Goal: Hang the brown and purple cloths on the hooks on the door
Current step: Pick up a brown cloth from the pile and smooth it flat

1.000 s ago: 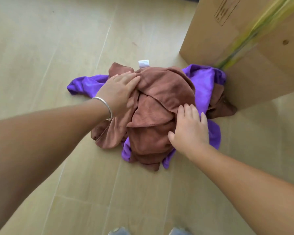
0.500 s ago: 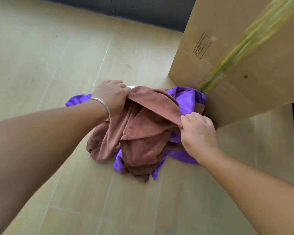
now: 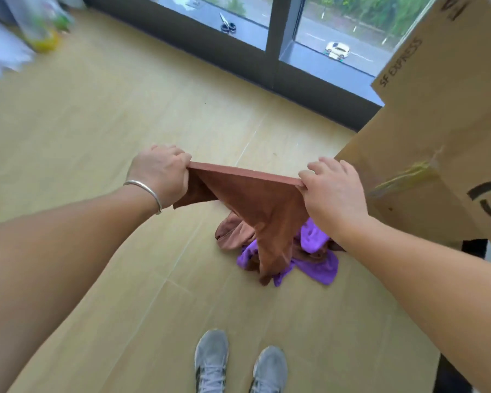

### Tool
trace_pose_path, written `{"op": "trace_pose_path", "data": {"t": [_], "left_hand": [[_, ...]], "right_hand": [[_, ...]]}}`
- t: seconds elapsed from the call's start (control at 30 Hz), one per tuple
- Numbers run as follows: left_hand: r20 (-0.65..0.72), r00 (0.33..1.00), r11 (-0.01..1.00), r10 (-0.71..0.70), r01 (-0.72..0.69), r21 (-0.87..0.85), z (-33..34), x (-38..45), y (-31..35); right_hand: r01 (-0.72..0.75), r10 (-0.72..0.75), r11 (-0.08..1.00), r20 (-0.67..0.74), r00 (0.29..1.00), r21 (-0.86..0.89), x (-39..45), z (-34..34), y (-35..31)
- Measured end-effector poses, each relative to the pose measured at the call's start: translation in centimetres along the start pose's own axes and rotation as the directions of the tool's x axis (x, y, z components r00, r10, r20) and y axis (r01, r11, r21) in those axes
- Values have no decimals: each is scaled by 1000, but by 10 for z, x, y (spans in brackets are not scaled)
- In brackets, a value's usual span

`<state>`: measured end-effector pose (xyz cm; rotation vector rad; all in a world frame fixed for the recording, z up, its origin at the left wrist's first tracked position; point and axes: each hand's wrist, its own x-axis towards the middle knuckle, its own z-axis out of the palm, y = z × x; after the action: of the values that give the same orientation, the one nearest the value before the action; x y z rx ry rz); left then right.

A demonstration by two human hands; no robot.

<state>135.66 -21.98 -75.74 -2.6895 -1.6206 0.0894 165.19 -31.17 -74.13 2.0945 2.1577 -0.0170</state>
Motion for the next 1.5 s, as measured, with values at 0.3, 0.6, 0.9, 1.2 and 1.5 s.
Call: {"op": "trace_pose_path", "data": {"t": [0.3,0.6,0.9,1.2,1.5], "left_hand": [[-89,904,908,-417,411,-85,-84,-114,-168],[-35,666,664,-745,746,41,-115,-266,-337],[-63,459,454,-886,887,87,-122,-410,-363],[147,431,439,-890,898,21,-74,-496,-220],[444,459,529,-769,848,39,57,-518,-51]], "right_hand": [[356,-354,934,-94,931,11,80,-152,-170],[639,-631,769,-174,756,-16,131,-231,-397],[767,-763,639,-181,621,-57,113,-225,-477],[866,-840,493,210,500,-87,39,-124,-437],[900,-776,433,486,402,-53,-44,37,-335]]}}
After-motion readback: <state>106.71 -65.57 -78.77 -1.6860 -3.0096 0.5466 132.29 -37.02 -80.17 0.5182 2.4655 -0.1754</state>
